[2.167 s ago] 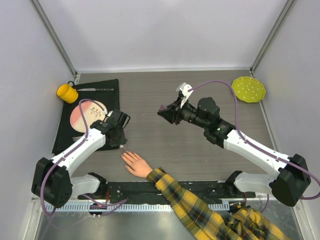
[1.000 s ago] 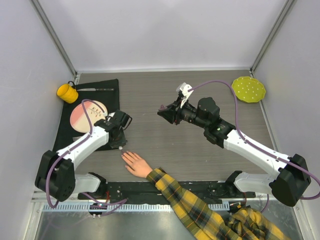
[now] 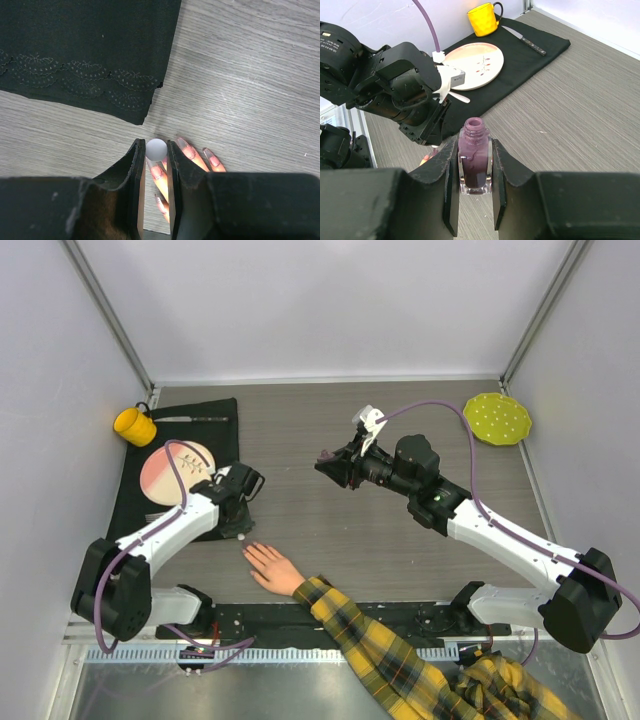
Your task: Paint the nails
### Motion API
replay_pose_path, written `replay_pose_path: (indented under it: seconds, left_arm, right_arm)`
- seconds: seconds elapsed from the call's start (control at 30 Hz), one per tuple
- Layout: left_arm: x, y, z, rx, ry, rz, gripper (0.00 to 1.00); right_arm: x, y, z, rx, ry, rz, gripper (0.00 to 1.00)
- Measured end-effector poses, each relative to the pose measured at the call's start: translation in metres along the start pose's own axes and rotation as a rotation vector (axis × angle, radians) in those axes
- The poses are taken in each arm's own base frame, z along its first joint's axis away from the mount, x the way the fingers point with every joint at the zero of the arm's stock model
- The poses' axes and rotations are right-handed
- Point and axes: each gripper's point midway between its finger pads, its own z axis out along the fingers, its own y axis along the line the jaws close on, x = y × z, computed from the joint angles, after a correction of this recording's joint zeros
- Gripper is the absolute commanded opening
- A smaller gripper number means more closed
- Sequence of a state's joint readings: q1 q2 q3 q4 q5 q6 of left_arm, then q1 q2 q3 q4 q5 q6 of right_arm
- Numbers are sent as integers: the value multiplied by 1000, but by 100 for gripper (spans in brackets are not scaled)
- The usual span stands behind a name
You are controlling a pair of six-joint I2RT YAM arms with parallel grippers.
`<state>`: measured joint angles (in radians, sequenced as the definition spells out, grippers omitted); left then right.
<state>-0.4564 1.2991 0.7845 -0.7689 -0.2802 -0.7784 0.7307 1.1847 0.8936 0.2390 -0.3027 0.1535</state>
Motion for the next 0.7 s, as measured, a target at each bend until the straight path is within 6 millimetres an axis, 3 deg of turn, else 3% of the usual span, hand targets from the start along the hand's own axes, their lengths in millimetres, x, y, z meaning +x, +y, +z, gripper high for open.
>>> replay_pose_path:
  seconds: [0.7]
  left_arm:
    - [-4,3,5,-26,-18,2,0]
  right_arm:
    - [0,0,0,0,0,0,1]
